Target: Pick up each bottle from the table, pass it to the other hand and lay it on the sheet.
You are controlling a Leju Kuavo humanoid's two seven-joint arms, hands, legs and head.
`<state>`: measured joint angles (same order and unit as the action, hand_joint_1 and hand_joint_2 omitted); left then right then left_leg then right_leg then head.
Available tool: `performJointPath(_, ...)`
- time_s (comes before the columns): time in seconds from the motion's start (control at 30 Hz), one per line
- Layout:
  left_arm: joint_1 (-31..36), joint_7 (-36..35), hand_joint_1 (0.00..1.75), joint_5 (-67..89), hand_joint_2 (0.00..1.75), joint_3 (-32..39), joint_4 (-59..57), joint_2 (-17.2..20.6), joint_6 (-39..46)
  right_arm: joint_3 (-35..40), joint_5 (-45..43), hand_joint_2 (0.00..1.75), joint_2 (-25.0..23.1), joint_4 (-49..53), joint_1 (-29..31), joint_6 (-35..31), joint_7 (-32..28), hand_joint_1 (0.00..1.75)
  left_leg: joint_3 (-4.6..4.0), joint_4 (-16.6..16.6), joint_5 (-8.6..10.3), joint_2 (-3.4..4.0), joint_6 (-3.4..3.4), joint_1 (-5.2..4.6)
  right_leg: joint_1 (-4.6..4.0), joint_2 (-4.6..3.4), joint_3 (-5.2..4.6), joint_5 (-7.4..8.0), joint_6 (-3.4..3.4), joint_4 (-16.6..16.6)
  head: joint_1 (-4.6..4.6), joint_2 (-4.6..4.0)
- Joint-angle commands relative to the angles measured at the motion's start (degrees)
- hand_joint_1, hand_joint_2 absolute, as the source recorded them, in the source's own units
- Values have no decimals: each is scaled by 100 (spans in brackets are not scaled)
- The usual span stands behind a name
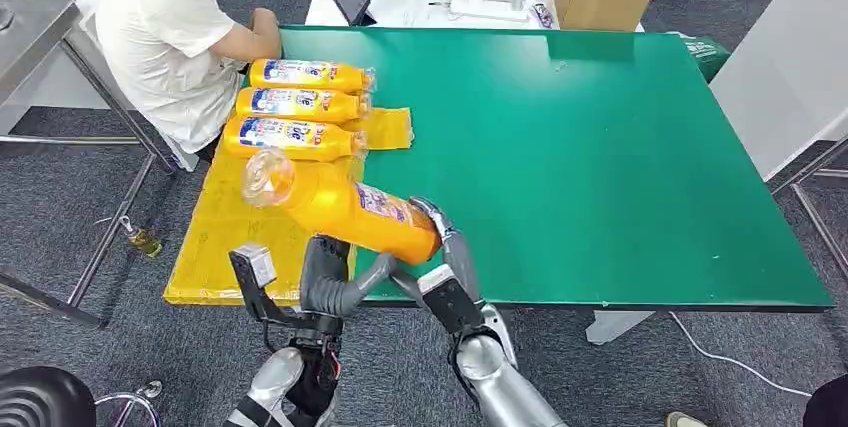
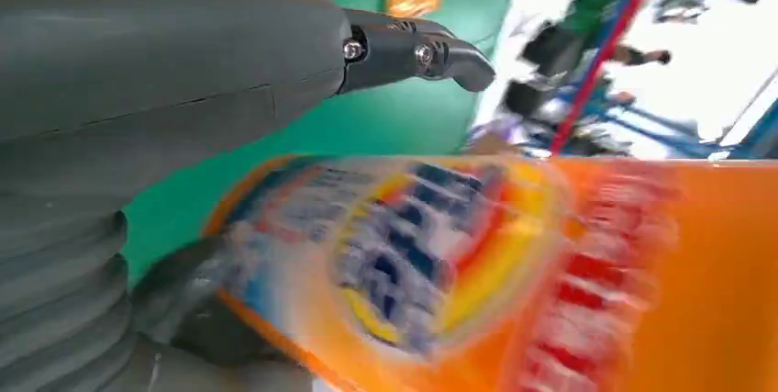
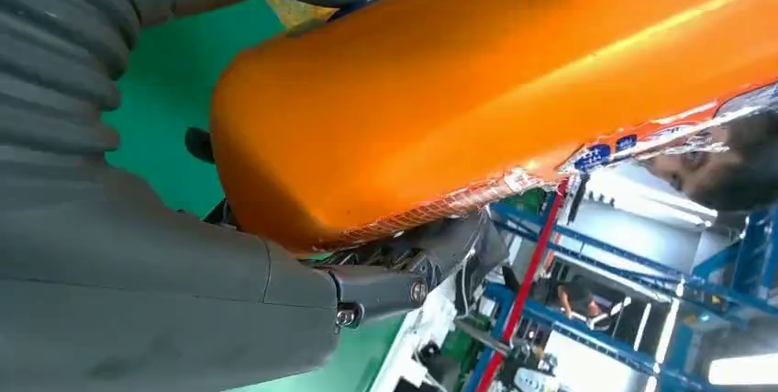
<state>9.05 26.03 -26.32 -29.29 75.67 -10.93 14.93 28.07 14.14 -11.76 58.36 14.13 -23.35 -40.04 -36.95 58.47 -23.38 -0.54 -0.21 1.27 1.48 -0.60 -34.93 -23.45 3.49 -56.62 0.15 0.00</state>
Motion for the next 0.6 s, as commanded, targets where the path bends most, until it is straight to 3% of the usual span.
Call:
performJointPath(0.03, 164, -43, 0, -427, 175, 91, 193, 56, -369, 460, -96, 175, 20, -663, 375, 27, 4, 171, 27, -2, -10, 10, 8, 3, -8, 0, 26, -7, -18, 4, 2, 0)
performJointPath(0.6, 164, -43, 0, -427, 175, 91, 193, 56, -369, 460, -96, 175, 20, -663, 375, 27, 4, 171, 21, -3, -7, 7, 7, 0, -4, 1, 20, -5, -13, 5, 2, 0)
